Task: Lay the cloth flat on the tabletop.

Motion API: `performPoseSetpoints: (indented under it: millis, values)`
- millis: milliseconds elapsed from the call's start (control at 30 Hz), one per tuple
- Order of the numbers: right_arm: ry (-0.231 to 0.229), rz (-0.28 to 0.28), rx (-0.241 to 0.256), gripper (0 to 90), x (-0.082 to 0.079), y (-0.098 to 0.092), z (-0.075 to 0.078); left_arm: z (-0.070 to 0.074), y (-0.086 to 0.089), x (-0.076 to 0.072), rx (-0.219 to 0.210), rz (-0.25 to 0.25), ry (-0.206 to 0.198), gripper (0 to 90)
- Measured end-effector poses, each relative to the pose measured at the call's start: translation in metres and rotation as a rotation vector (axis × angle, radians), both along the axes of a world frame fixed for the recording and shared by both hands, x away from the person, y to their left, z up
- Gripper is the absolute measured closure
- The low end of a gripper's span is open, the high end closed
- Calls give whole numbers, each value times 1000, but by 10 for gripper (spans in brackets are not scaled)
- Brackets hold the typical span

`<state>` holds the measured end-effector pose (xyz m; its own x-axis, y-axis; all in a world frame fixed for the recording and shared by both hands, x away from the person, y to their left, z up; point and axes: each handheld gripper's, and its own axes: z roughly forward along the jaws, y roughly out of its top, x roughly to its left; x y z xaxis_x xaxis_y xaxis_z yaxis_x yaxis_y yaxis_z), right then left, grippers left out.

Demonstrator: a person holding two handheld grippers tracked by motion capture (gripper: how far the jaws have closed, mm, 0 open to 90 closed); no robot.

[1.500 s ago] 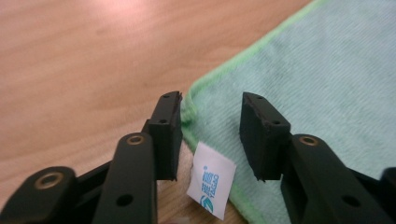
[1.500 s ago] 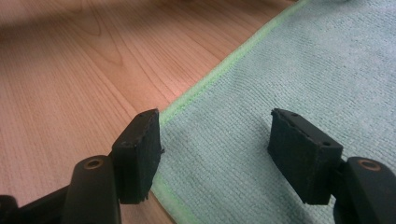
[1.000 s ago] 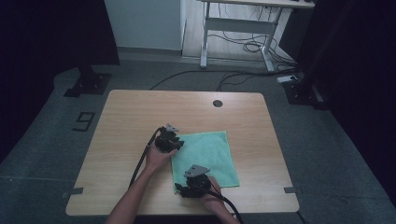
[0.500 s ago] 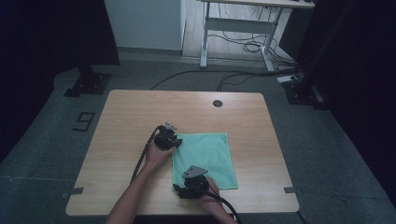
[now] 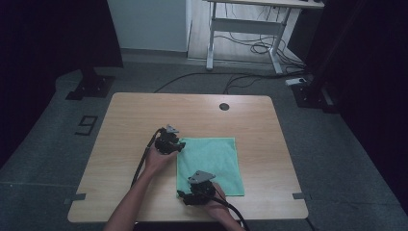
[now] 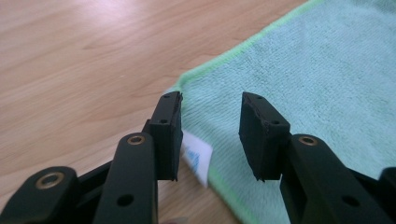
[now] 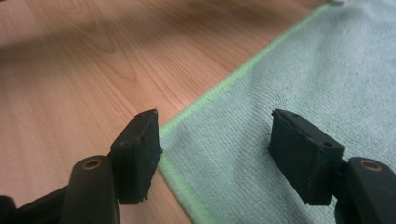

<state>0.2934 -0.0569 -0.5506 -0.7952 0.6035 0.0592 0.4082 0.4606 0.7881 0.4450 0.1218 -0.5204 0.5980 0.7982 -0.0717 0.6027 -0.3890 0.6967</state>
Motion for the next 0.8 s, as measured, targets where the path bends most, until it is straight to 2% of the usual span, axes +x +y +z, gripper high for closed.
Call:
performPoseSetpoints:
  millis: [133,267,600,800]
  values:
    - [-24,9,43,355,-5,-1,4,8,7,-8,-8,2,-22,593]
    - [-34,27,45,375,-8,2,5,12,9,-10,-3,7,-34,581]
    - [-22,67,28,408,-12,12,1,0,10,5,17,51,-11,581]
    - [-25,67,28,418,-13,12,3,-7,5,15,28,68,-9,532]
